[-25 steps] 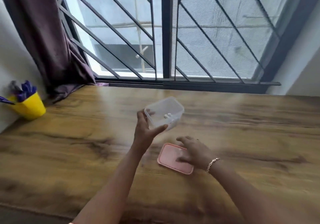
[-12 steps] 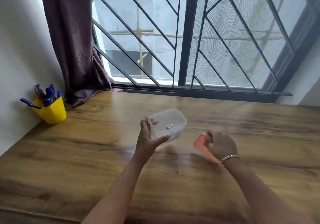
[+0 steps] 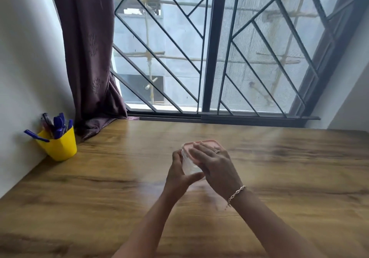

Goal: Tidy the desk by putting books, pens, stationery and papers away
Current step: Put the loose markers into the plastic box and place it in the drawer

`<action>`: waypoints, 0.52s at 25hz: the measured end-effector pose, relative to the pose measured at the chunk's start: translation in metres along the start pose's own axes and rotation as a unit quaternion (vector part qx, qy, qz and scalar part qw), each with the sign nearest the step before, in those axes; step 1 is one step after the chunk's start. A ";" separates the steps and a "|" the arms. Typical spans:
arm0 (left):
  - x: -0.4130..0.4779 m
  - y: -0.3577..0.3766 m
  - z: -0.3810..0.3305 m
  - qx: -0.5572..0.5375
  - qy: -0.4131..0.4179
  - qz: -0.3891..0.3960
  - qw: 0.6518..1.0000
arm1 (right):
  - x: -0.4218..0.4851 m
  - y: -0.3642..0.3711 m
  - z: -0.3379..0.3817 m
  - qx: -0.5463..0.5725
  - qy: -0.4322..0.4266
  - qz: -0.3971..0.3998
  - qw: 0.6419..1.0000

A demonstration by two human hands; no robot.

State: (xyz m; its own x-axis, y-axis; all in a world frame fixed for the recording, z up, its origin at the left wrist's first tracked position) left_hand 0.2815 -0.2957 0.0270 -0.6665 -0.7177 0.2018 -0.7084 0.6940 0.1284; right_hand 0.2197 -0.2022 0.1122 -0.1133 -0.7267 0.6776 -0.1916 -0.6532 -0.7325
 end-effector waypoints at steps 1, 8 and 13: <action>-0.001 -0.002 -0.001 -0.001 0.000 0.002 1.000 | -0.003 0.000 0.004 0.000 -0.005 -0.001 1.000; -0.007 -0.006 -0.008 -0.016 -0.002 0.010 1.000 | -0.010 0.007 0.017 -0.024 -0.034 0.067 0.997; -0.009 -0.006 -0.022 -0.016 0.018 0.036 0.999 | 0.008 -0.015 -0.041 0.193 0.250 0.036 0.948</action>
State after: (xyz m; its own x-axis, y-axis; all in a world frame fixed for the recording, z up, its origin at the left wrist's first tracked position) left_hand 0.2975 -0.2922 0.0460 -0.7056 -0.6642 0.2468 -0.6514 0.7452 0.1431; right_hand 0.1812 -0.1897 0.1316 -0.5792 -0.6432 0.5007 0.1945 -0.7056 -0.6814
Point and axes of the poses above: each hand's wrist, its own x-axis towards the middle knuckle, its own y-axis out of the palm, z = x × y, the point moved 7 cm from there along x, towards the middle knuckle, and after that the axes turned 13 degrees about -x, right-handed, at the moved point
